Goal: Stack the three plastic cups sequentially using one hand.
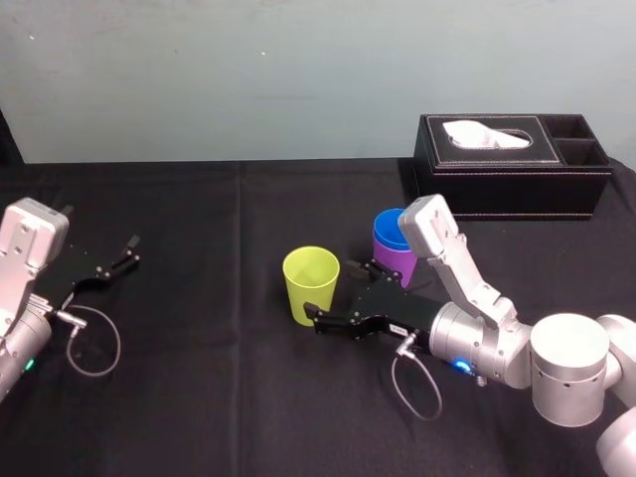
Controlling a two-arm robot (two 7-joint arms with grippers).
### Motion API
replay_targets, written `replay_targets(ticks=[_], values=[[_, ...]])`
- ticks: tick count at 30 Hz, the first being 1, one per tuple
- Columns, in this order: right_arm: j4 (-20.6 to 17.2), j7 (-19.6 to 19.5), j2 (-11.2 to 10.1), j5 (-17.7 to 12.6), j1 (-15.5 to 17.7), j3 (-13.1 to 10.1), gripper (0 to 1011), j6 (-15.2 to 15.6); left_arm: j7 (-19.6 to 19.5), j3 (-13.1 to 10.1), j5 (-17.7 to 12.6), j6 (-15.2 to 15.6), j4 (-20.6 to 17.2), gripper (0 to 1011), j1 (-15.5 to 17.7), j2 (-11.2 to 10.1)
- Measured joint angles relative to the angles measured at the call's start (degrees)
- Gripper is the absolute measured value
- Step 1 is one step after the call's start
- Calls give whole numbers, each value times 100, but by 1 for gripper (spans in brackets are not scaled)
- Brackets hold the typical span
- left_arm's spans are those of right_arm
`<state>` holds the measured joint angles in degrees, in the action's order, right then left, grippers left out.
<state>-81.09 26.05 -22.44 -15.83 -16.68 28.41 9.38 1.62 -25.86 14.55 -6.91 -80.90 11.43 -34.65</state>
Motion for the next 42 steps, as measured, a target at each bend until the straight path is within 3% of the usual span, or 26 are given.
replay_targets(ticks=[42], values=[[608,56,395,222,-376,120,1003,-96,0,0,0,0,0,1010,0,0]])
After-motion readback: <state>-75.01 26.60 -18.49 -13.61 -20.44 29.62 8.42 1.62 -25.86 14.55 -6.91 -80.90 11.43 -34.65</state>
